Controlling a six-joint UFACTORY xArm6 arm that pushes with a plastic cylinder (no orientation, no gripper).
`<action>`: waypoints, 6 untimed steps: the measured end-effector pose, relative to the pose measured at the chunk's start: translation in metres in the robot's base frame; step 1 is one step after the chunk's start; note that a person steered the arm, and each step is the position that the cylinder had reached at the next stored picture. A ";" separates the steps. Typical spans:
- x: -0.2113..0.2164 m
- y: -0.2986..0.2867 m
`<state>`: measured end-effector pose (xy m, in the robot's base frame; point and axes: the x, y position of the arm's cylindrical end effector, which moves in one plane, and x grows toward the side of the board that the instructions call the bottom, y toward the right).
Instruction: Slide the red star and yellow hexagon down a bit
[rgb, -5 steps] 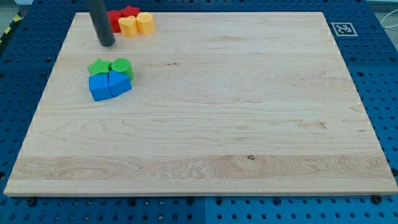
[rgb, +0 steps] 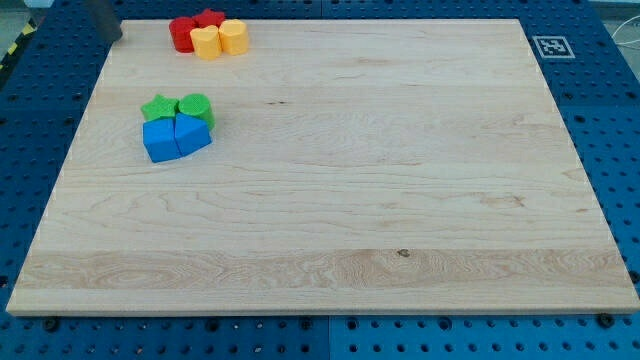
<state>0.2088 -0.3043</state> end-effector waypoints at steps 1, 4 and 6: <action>-0.017 0.003; -0.017 0.101; 0.005 0.176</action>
